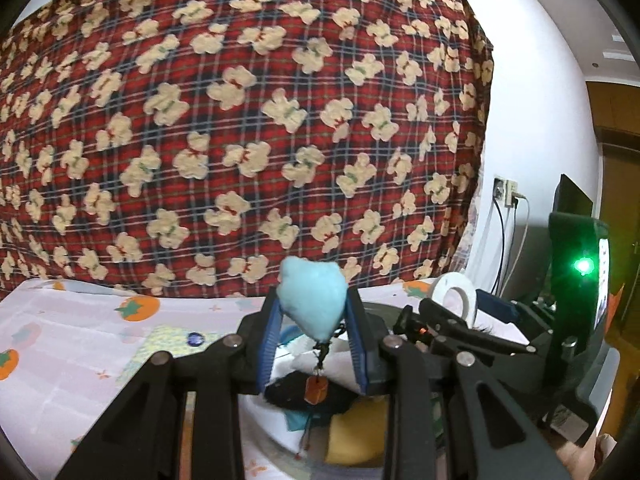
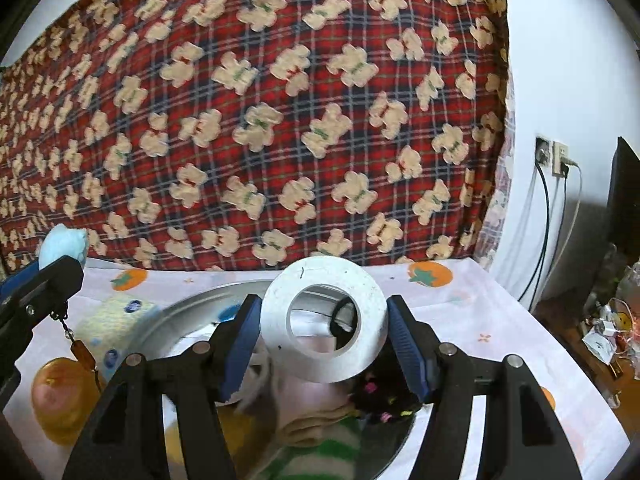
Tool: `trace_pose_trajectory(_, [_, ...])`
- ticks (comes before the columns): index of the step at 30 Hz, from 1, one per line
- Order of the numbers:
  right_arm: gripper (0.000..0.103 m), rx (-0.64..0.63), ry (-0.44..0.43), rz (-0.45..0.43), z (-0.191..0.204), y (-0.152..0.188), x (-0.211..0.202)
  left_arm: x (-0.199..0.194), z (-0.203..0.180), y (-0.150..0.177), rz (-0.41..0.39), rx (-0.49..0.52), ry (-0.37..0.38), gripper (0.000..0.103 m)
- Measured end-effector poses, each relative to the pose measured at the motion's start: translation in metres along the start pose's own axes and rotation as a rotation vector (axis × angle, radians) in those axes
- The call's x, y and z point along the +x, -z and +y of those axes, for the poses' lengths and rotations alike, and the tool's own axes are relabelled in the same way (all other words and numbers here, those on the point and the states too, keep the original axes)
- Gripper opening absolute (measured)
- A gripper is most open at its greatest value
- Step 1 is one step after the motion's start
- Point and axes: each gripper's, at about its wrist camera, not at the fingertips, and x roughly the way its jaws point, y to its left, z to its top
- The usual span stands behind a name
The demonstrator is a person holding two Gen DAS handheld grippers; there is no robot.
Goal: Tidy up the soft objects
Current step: 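Lower the tape roll and plush into the tin, opening both grippers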
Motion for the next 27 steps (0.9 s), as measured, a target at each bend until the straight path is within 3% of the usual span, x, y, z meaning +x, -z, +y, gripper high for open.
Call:
trace_pose_trajectory(14, [0.065, 0.003, 0.035, 0.101, -0.017, 0.005, 0.046, 0.07, -0.02, 0.025, 0.112, -0.032, 0.005, 0.03])
trace_pose_trajectory(27, [0.065, -0.036, 0.032, 0.124, -0.013, 0.006, 0.054, 0.094, -0.013, 0.043, 0.185, -0.034, -0.023, 0.03])
